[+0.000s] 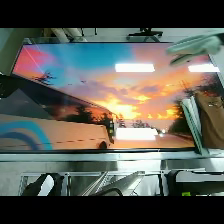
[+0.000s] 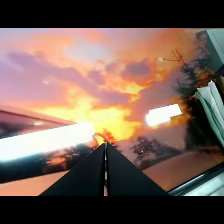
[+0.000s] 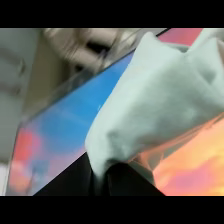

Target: Fold the shirts.

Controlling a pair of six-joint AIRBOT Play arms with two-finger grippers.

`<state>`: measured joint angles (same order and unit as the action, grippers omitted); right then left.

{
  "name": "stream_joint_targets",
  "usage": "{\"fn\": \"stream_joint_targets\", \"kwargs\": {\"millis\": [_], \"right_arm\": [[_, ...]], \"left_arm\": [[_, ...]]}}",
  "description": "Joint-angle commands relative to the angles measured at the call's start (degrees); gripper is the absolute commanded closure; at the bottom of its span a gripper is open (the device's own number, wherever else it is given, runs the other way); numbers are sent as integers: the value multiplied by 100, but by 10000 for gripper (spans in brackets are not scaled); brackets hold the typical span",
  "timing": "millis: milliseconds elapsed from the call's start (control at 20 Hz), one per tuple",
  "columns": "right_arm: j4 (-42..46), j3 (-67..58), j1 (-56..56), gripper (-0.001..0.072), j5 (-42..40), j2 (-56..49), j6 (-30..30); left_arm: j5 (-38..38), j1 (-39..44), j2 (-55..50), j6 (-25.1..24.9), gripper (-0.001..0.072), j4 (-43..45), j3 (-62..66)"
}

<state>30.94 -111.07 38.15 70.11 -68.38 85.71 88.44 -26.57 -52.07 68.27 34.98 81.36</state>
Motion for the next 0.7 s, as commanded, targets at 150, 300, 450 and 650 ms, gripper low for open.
{"fn": "stream_joint_targets", "kwargs": {"millis": [150, 300, 450, 650], "right_arm": [[675, -144, 2061, 692, 2192, -452, 1480], [1947, -142, 2614, 691, 3578, -382, 1954], [1895, 24, 3058, 691, 3560, -92, 2100], [2291, 603, 3093, 691, 3558, 376, 1759]], "left_arm": [[15, 4, 2, -240, 689, -7, -2], [-9, 4, 2, -407, 689, -7, -2], [-11, 28, -55, -485, 689, -17, -2], [-15, 35, -343, -564, 688, -26, -2]]}}
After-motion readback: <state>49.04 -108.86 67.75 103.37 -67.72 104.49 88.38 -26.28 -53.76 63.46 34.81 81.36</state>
